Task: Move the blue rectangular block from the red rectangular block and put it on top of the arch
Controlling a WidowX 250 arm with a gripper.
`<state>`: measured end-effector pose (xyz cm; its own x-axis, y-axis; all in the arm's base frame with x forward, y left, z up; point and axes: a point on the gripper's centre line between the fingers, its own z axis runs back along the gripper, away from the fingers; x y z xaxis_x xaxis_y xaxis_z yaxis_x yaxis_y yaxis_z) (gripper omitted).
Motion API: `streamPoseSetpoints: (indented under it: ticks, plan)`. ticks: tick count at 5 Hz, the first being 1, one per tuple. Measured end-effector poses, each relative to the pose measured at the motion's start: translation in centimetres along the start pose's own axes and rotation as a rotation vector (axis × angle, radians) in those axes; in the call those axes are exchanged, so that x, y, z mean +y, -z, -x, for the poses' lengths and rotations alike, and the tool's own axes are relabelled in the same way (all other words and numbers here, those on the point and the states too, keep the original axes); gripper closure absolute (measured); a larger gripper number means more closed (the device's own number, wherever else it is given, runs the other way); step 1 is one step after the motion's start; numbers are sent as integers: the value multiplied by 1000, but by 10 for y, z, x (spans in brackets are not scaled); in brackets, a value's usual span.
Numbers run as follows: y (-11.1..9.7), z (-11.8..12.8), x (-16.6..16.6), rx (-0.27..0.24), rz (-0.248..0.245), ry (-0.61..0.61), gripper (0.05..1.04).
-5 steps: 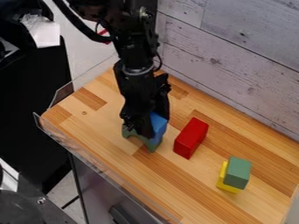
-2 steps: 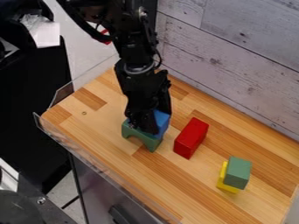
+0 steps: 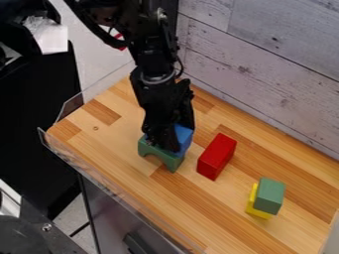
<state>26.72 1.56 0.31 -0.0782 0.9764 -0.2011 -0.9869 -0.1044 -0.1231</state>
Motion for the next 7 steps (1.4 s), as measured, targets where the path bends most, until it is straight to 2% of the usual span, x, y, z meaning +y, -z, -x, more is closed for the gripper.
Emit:
streamPoseSetpoints:
  ticks: [1, 2, 3, 4, 5, 6, 7]
  plan:
    - [-1, -3, 5, -13, -9, -17, 512]
    - [-3, -6, 8, -31, -39, -21, 512]
    - [-3, -7, 11, -37, -61, -21, 459]
    - [0, -9, 16, -13, -101, -35, 148]
    - [0, -7, 14, 7, -103, -8, 81]
    - [-5, -4, 6, 6, -95, 38, 85]
    - [-18, 4, -6, -15, -72, 115, 85]
